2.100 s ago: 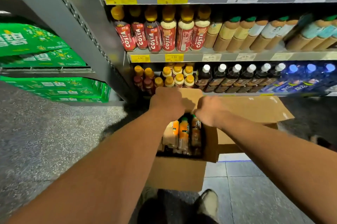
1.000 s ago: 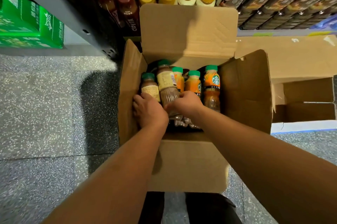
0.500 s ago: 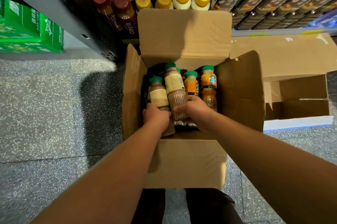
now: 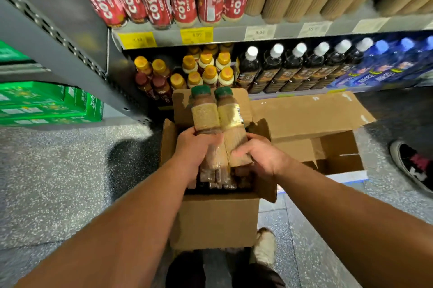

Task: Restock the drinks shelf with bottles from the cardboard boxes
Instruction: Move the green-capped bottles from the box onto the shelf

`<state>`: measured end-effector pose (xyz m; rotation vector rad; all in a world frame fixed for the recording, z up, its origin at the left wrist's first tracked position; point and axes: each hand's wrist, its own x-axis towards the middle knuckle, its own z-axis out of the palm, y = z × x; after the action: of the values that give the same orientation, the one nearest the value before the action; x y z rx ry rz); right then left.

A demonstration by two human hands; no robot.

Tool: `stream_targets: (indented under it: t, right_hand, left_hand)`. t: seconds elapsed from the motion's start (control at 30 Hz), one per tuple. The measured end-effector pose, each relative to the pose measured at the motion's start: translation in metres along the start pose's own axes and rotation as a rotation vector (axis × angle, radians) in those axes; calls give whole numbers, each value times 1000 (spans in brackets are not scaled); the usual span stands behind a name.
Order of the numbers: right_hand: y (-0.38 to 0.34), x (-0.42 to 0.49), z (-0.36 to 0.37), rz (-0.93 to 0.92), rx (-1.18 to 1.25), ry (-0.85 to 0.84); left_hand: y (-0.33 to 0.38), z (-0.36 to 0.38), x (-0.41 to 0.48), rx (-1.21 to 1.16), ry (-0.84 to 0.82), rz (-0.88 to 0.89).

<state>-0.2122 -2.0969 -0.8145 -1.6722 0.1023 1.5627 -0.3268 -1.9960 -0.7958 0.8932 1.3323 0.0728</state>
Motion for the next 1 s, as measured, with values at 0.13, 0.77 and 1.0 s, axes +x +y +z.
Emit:
stream_targets:
  t: [0.13, 0.77, 1.0]
  right_hand:
    - [-44, -45, -1, -57, 42, 7]
    - [-174, -210, 5, -554, 77, 130]
    - [-189, -251, -10, -655, 224, 92]
  left_hand:
    - [45, 14, -34, -31, -84, 79]
    - [201, 38, -169, -26, -321, 381]
    - [232, 60, -205, 18, -359, 547]
